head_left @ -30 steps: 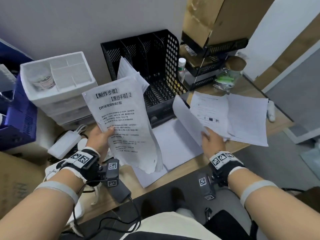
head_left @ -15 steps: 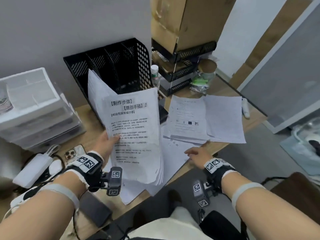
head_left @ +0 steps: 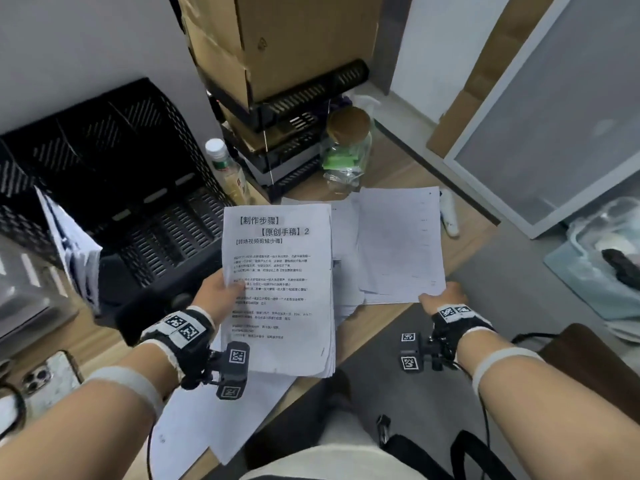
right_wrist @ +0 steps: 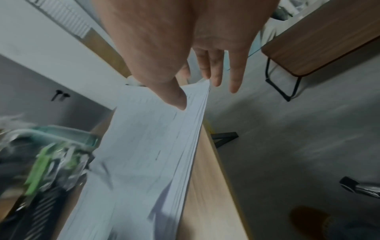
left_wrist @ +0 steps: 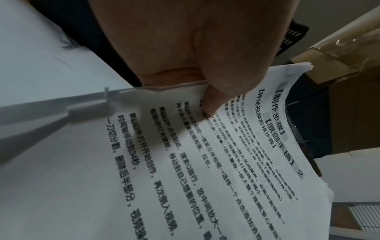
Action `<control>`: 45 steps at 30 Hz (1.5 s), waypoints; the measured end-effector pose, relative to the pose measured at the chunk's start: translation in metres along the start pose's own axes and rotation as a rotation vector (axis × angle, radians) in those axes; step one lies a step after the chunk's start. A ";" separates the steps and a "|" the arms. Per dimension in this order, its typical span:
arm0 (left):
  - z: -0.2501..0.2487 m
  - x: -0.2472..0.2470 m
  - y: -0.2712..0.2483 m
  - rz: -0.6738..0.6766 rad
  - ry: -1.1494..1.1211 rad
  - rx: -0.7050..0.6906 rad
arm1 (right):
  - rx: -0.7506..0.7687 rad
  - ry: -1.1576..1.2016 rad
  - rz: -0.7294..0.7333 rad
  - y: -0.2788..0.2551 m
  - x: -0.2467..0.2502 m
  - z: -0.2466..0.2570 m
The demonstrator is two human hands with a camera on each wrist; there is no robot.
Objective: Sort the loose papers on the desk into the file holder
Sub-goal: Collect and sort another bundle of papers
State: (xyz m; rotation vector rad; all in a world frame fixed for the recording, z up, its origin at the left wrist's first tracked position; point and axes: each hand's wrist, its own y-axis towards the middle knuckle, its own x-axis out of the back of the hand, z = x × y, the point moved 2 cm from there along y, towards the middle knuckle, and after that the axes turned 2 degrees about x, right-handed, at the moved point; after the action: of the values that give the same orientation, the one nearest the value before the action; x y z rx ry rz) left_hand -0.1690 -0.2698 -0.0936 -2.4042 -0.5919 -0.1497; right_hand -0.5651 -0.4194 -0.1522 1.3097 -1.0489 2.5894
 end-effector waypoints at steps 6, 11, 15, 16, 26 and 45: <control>0.003 -0.008 0.016 -0.072 0.033 0.051 | -0.110 0.099 0.158 0.062 -0.008 -0.012; 0.012 0.011 0.018 -0.167 -0.042 0.095 | -0.230 0.638 0.255 0.014 -0.030 -0.009; 0.022 0.031 0.014 -0.202 -0.103 0.091 | -0.255 0.813 0.268 -0.035 -0.054 -0.014; 0.026 0.038 0.012 -0.204 -0.110 0.088 | -0.231 0.807 0.304 -0.050 -0.061 -0.012; 0.067 0.084 -0.023 -0.099 -0.060 0.066 | 0.180 0.216 0.345 -0.109 -0.112 0.036; 0.045 0.115 -0.027 0.005 -0.116 -0.084 | 0.530 0.322 -0.118 -0.174 0.045 0.117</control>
State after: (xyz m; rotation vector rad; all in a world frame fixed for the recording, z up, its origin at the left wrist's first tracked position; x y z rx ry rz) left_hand -0.0807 -0.1801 -0.0851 -2.5082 -0.6438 -0.0338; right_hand -0.4545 -0.3656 0.0236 0.9245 -0.2340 2.9541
